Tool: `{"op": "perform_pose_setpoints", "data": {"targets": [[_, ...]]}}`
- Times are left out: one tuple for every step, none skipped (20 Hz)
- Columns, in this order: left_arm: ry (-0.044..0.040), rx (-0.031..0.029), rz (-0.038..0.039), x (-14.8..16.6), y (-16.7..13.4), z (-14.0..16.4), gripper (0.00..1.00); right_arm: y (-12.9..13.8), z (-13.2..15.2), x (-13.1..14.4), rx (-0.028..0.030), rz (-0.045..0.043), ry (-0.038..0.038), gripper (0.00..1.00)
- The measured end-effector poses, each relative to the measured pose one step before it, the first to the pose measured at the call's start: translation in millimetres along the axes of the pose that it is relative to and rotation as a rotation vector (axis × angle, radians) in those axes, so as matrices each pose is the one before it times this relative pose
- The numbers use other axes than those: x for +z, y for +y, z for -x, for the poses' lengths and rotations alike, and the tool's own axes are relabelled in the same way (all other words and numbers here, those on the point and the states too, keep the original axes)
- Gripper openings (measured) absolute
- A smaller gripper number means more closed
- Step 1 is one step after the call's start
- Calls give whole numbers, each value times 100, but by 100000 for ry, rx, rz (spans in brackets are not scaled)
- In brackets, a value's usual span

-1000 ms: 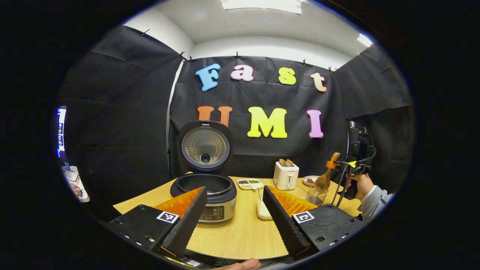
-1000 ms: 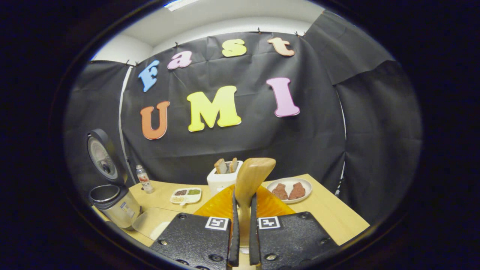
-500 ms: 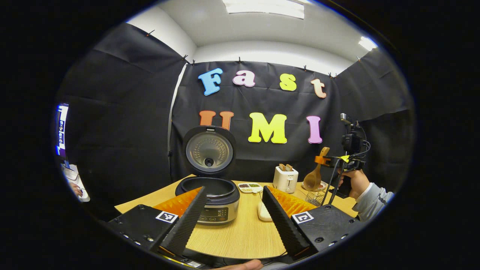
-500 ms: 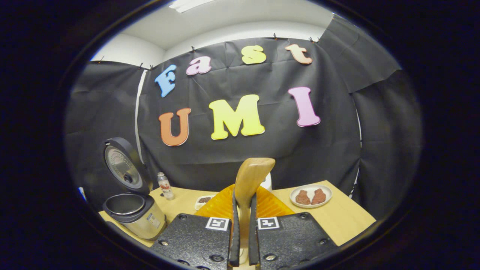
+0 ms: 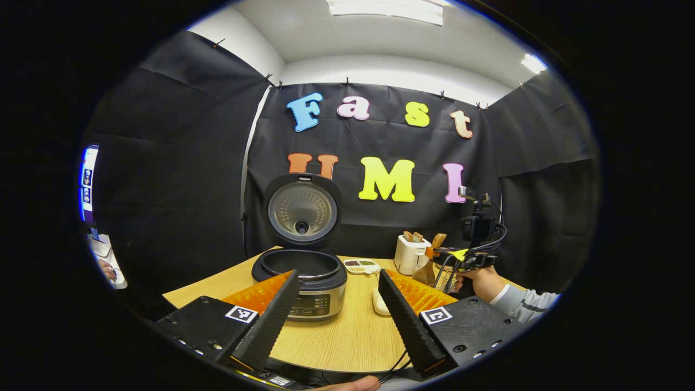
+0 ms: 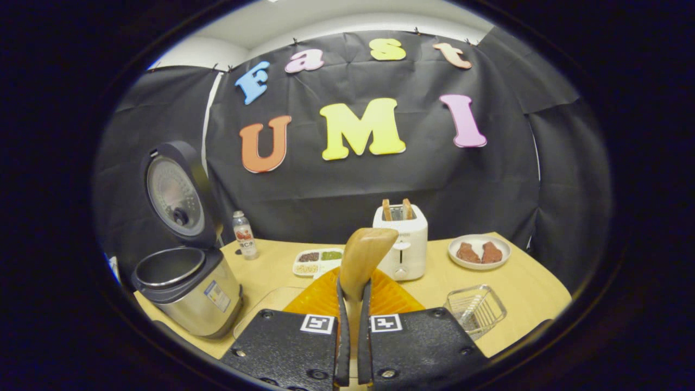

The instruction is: Close the left gripper, press the button to open the rice cooker; take a wooden spoon from the chopstick holder with the right hand, scoop a spoonful of rice and pour it into the rice cooker, then put the wooden spoon back into the chopstick holder.

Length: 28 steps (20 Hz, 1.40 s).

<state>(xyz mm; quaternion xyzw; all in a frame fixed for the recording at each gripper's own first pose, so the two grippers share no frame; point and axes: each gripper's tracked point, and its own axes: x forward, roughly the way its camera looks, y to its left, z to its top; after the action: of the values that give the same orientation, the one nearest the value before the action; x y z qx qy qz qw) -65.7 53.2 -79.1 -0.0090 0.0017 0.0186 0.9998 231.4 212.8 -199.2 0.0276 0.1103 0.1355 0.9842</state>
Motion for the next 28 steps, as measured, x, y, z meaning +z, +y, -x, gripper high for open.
{"op": "perform_pose_setpoints", "data": {"targets": [[305,-69,433,-163,36,-124,94,6,-329,-655,-1385,708,482,11],[441,-298,392,-166,-141,-14,94,24,-100,-193,-1375,2632,-1093,11],[515,18,205,-150,30,-66,94,233,-3,-146,-112,2747,-1388,11],[288,119,96,-165,-36,-63,94,440,22,-159,1308,1143,-298,11],[440,-346,21,-266,-156,-182,94,622,-74,-664,2157,-533,1515,11],[601,-251,113,-208,-165,-134,94,339,1,-628,1797,-1951,1772,11],[128,-173,138,-57,-12,-57,94,136,6,-339,1137,-1912,1663,11],[-82,-388,-5,89,-76,-20,94,134,66,-123,1490,-3526,1188,11],[-116,-58,-102,-15,-101,65,94,87,66,-324,1693,-5936,1706,11],[-143,663,19,19,96,36,94,208,-148,-473,2173,-6276,2168,12],[-393,913,257,28,317,-111,94,123,-35,-335,1516,-6370,1549,11],[-267,499,539,52,62,-96,94,178,-87,55,1598,-4634,601,11],[156,112,793,-43,-2,-8,94,264,101,-155,784,-2508,1521,11],[102,-180,672,8,-120,-65,94,319,12,-102,1534,-3714,2150,11],[81,-162,437,10,-117,2,94,-44,-1,-274,473,-3364,2038,11],[-259,-92,151,125,-91,128,94,76,-15,-37,1117,-3570,1629,11],[-175,-234,-227,166,-23,-74,93,-27,170,63,765,-4473,1082,11],[-145,-105,-617,11,-52,0,94,-213,113,274,37,-4137,576,11],[-236,-29,-920,115,10,91,94,-555,-75,118,309,-5034,800,11],[-63,118,-909,12,24,108,94,-320,5,94,894,-5987,966,11],[209,-145,-901,-63,-174,31,94,-310,173,-21,1040,-6303,973,11],[260,34,-668,-115,-72,-24,94,-268,80,162,1423,-6448,777,11],[222,88,-482,-92,-30,-167,94,-147,182,151,1390,-6008,434,11],[147,89,-309,-29,58,-24,94,-195,78,153,797,-4229,471,11],[80,110,-63,-45,43,117,94,-249,141,204,354,-1629,-687,11],[35,-167,90,54,8,79,94,-91,292,342,626,-1007,-1639,11],[51,-232,36,-34,-63,40,94,-157,444,543,-160,-691,-1925,11],[12,-7,-204,14,-13,53,94,-7,387,514,522,-2221,-1541,11]]}}
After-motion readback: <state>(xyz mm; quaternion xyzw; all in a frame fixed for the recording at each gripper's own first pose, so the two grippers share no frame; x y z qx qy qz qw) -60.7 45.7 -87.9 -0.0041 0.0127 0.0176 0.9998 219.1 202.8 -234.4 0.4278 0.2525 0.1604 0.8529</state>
